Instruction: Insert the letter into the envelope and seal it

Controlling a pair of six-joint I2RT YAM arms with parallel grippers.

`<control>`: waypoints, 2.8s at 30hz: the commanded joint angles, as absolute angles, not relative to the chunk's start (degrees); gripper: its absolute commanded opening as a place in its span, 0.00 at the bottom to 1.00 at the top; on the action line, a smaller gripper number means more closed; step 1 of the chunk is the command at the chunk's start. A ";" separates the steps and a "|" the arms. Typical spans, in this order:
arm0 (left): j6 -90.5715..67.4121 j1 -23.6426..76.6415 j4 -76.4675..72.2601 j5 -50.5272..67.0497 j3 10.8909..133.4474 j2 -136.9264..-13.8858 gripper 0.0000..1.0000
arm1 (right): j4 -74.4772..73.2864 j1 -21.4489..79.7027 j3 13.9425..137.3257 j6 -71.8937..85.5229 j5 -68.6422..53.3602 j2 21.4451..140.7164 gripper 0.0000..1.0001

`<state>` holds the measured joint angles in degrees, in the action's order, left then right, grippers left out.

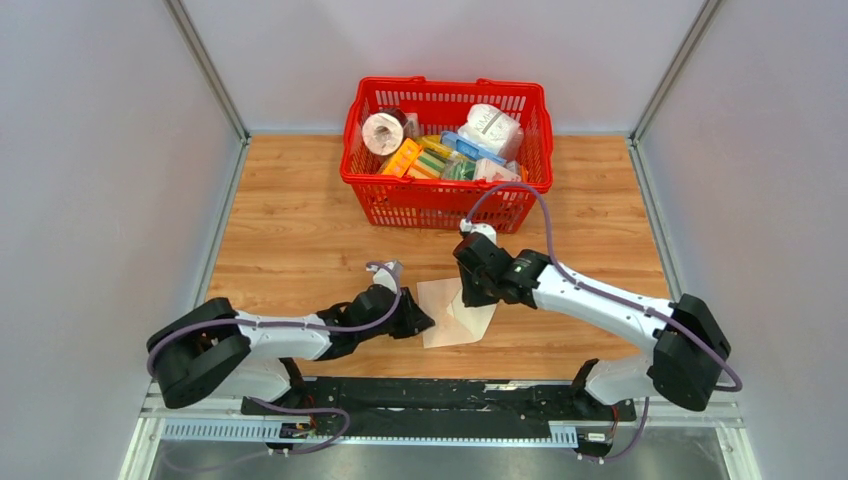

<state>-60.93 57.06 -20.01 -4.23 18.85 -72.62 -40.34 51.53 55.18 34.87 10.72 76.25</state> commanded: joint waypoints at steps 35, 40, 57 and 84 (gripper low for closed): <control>-63.19 46.32 -3.34 8.88 23.73 -79.54 0.07 | -29.36 58.62 64.07 35.15 7.64 95.09 0.00; -63.72 46.14 -4.22 9.40 23.38 -79.72 0.07 | -28.21 58.62 63.20 36.21 9.75 96.50 0.00; -63.99 45.97 -5.19 9.67 23.20 -80.07 0.06 | -31.46 62.57 65.04 35.42 12.57 98.96 0.00; -62.49 44.65 -3.60 10.63 23.55 -79.72 0.06 | -34.19 60.21 71.28 34.19 20.65 106.26 0.00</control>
